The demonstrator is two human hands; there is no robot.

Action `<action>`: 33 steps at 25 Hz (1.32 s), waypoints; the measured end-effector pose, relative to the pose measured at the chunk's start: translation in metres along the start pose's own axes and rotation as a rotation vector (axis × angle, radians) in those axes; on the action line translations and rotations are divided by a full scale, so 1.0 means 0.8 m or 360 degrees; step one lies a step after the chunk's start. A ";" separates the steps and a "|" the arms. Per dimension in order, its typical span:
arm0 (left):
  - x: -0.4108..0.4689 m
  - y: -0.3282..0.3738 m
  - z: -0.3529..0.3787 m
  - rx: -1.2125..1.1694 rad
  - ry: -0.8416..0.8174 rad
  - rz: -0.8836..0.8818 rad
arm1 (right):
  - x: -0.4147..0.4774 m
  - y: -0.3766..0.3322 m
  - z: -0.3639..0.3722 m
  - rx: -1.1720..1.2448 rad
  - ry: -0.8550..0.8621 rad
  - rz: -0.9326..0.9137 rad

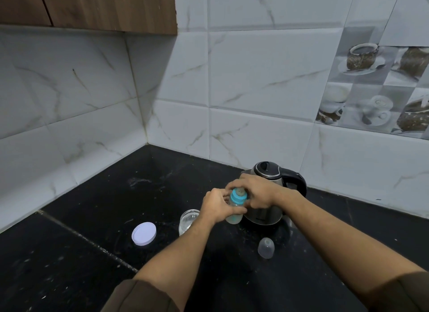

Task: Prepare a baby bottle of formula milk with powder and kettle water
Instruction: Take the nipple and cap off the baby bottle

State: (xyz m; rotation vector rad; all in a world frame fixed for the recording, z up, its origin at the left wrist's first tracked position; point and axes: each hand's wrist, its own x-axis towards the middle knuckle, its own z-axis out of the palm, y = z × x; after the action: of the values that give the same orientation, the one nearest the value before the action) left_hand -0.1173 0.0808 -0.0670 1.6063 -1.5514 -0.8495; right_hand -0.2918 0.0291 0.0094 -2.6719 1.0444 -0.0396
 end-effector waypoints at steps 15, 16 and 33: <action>-0.006 -0.021 0.012 0.0086 -0.0011 -0.0118 | 0.003 -0.015 0.002 0.0046 -0.0050 0.0140; -0.007 -0.020 0.012 0.0080 -0.0009 -0.0118 | 0.004 -0.016 0.003 0.0073 -0.0032 0.0165; -0.016 -0.010 0.012 0.0105 0.0071 -0.0090 | 0.001 -0.024 0.003 0.0037 0.0161 0.0508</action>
State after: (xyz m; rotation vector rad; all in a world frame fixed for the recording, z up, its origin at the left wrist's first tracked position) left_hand -0.1219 0.0929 -0.0787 1.7120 -1.5234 -0.7948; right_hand -0.2781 0.0427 0.0119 -2.4724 1.4792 -0.1235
